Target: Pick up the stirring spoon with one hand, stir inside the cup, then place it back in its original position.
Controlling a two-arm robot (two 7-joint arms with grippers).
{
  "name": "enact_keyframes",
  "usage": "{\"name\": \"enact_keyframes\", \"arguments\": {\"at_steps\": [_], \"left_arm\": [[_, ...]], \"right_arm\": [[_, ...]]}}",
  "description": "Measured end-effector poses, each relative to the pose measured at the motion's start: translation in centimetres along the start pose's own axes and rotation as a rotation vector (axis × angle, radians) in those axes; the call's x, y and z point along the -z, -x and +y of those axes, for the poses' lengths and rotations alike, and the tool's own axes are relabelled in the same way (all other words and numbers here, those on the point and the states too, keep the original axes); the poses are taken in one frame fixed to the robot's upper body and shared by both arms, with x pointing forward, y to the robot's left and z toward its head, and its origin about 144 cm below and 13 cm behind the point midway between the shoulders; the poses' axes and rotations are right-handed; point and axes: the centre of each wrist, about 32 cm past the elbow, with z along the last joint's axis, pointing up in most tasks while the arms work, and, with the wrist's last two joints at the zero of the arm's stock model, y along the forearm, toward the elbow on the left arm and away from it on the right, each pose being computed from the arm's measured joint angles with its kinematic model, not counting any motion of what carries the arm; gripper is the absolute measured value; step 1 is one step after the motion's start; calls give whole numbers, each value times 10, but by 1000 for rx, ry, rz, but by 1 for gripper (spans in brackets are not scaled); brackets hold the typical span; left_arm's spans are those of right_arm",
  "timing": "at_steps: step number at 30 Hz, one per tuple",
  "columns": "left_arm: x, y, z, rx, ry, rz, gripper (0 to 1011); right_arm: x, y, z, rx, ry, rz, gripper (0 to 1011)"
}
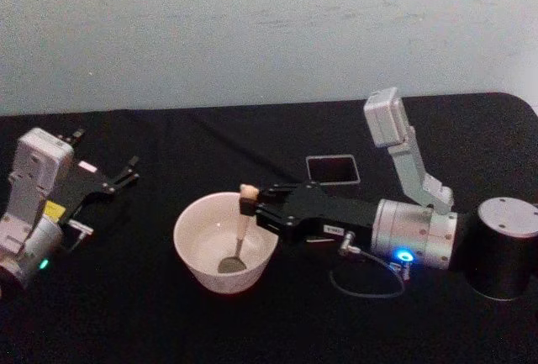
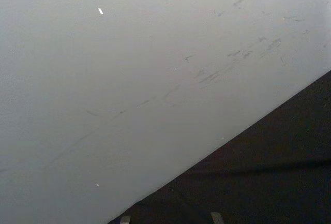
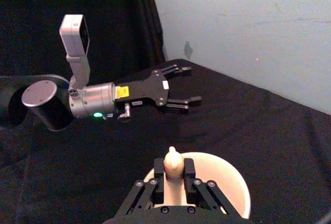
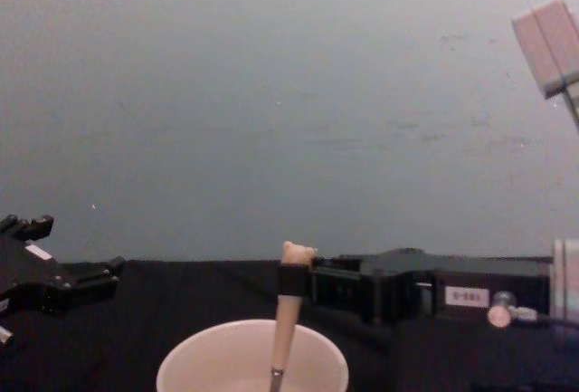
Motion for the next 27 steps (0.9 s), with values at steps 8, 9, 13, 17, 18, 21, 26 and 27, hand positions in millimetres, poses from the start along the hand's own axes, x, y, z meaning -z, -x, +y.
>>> {"name": "enact_keyframes", "arguments": {"at_steps": [8, 9, 13, 17, 18, 21, 26, 27], "left_arm": [[0, 0, 0, 0, 0, 0, 1001], [0, 0, 0, 0, 0, 0, 1001], [0, 0, 0, 0, 0, 0, 1002], [0, 0, 0, 0, 0, 0, 1001], [0, 0, 0, 0, 0, 0, 1001], [0, 0, 0, 0, 0, 0, 1001], [0, 0, 0, 0, 0, 0, 1001], [0, 0, 0, 0, 0, 0, 1001]], "right_arm": [[-4, 2, 13, -12, -15, 1, 218], [-5, 2, 15, -9, -17, 1, 218], [-6, 0, 23, 2, -23, -3, 221], [-6, -3, 31, 26, -27, -9, 221], [-6, -5, 33, 37, -29, -11, 221], [-6, -9, 38, 62, -33, -11, 221], [-9, -17, 39, 96, -41, -8, 218], [-9, -19, 38, 105, -43, -9, 218]]}}
